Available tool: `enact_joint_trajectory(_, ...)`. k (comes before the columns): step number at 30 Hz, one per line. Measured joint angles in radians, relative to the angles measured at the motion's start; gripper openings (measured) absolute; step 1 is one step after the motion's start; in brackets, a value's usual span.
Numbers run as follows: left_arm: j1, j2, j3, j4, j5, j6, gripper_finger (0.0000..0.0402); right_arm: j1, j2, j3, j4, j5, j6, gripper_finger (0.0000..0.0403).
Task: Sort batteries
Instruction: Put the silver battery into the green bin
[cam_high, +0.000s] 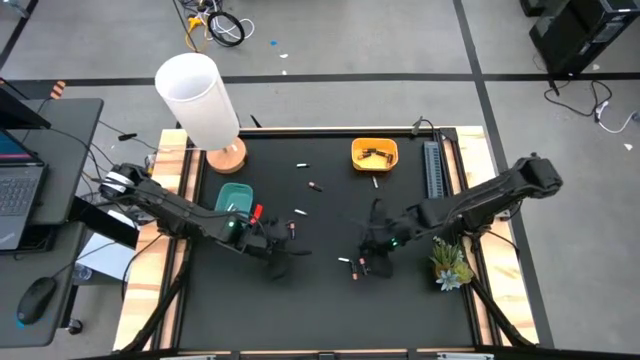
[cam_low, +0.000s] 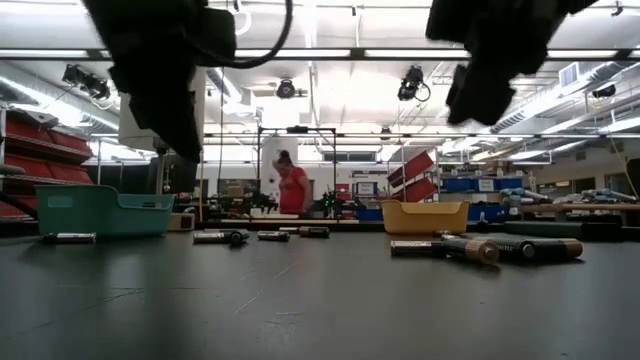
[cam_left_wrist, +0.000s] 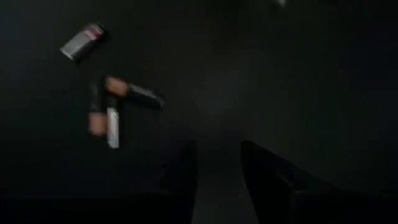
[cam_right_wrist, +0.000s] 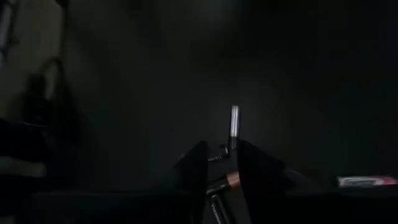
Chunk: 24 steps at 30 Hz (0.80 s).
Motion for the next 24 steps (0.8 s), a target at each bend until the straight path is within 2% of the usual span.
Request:
enact_joint_trajectory(3, -0.006, -0.001, 0.0, 0.009, -0.055, -0.069, 0.0131, 0.021, 0.089, 0.034, -0.005, 0.02, 0.001, 0.0113)
enact_joint_trajectory(12, -0.098, -0.005, 0.003, 0.035, -0.05, -0.158, 0.0131, 0.043, 0.304, 0.158, -0.002, 0.121, -0.053, 0.0118)
enact_joint_trajectory(24, -0.17, -0.005, 0.003, 0.01, -0.022, -0.24, 0.0131, 0.043, 0.4, 0.176, 0.058, 0.125, -0.134, 0.0117)
